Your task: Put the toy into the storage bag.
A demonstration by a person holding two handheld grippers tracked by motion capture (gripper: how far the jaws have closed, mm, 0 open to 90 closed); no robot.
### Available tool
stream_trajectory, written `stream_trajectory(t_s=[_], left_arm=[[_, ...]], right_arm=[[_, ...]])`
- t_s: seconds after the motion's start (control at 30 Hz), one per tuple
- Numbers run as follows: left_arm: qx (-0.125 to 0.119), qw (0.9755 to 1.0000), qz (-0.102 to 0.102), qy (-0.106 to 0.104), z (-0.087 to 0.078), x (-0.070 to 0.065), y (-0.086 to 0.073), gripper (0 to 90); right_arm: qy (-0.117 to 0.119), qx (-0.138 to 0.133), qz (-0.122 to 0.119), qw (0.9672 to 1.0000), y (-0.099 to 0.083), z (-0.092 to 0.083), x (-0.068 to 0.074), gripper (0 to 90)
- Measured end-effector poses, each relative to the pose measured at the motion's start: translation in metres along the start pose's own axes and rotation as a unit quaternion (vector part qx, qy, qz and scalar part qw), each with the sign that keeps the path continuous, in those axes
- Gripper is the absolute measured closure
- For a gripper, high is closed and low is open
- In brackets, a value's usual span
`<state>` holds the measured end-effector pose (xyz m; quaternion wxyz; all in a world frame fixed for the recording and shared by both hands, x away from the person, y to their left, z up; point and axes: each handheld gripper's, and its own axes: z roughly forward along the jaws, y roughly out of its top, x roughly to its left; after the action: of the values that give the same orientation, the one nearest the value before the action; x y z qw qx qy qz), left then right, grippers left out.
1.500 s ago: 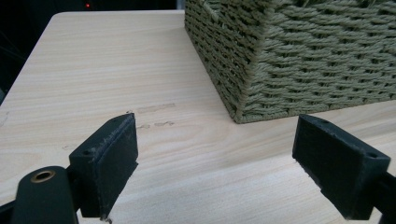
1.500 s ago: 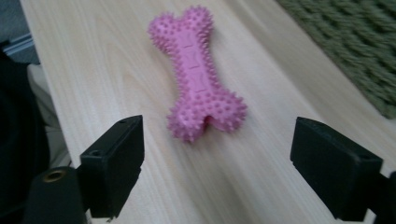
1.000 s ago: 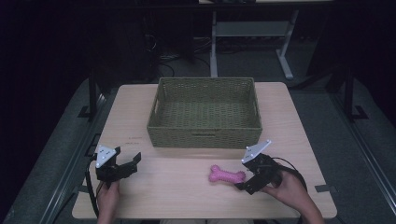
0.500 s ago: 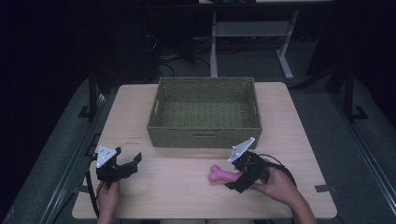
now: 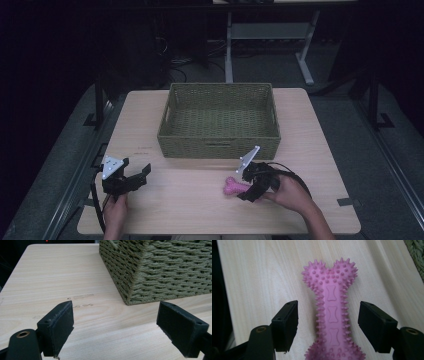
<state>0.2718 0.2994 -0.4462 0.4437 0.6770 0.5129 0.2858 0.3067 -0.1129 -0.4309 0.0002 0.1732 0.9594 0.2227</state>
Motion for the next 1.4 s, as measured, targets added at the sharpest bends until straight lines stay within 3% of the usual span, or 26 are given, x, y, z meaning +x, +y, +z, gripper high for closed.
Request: stream_trajectory(t_s=[0.33,0.7,0.97,1.17,1.27,1.4], left_arm=[[0.000,1.0000,0.001,-0.001,0.000,0.001,0.001,13.7],[0.000,0.9999,-0.012,-0.001,-0.001,0.004,-0.001,13.7],[-0.006,0.9999,-0.014,0.003,-0.003,0.004,-0.001,13.6],[-0.010,0.9997,-0.023,0.001,-0.004,0.007,0.000,13.7],[-0.011,0.9996,-0.026,-0.010,-0.003,0.006,-0.001,13.7],[-0.009,0.9997,-0.022,-0.010,-0.002,0.005,0.000,13.7]], right_arm=[[0.002,0.023,-0.014,0.9996,0.002,0.006,-0.005,46.9],[-0.004,0.030,-0.029,0.9991,0.003,0.011,-0.005,51.0],[0.007,0.033,-0.038,0.9987,0.004,0.014,-0.005,56.7],[0.005,0.025,-0.041,0.9988,0.003,0.011,-0.006,57.6],[0.016,0.007,-0.038,0.9991,0.001,0.004,-0.008,57.6],[0.010,0.017,-0.051,0.9985,0.005,-0.004,-0.009,57.6]])
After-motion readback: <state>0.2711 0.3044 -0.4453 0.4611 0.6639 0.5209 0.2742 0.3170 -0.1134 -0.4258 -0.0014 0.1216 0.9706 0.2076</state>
